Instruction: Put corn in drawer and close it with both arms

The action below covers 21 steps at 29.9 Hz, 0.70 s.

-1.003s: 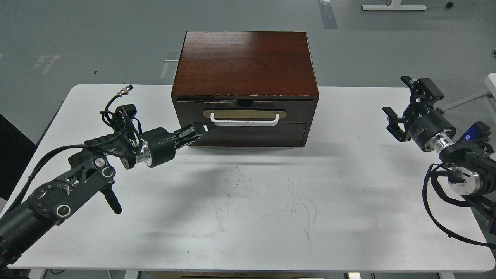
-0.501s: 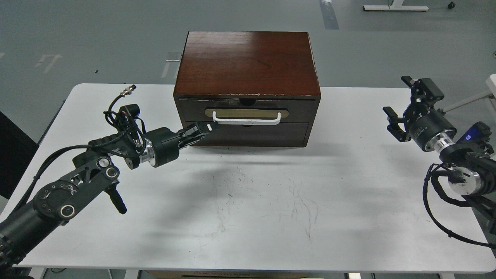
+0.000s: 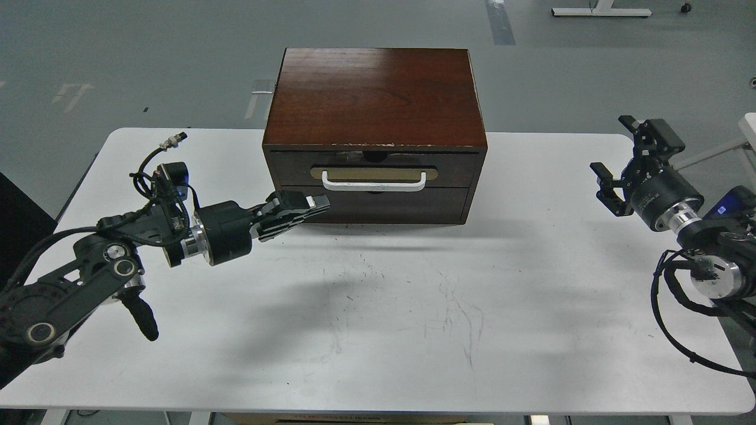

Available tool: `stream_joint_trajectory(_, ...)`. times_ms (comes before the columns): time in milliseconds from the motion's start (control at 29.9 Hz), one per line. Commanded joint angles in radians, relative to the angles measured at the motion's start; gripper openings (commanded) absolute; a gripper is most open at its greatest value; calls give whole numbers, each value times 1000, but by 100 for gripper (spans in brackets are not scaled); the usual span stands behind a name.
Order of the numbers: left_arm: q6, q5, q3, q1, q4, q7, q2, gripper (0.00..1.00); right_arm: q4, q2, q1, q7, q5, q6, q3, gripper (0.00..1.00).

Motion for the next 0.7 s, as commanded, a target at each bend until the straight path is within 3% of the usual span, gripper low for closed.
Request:
stream_joint_trajectory(0,0,-247,-18,1,-54,-1,77,79,10,1,1,0,1,1,10,100)
stream_joint_trajectory(67,0,-325,-35,1,-55,-3,92,98,14,1,1,0,1,-1,19,100)
stream_joint_trajectory(201,0,-552,-135,5,-40,-15,110,99,19,13,3,0,1,-1,39,100)
stream_joint_trajectory(434,0,-692,-145,67,44,-30,144,99,14,45,3,0,0,-1,44,100)
stream_joint_trajectory(668,0,-815,-145,147,222,-92,130,99,5,86,-3,0,0,-1,44,100)
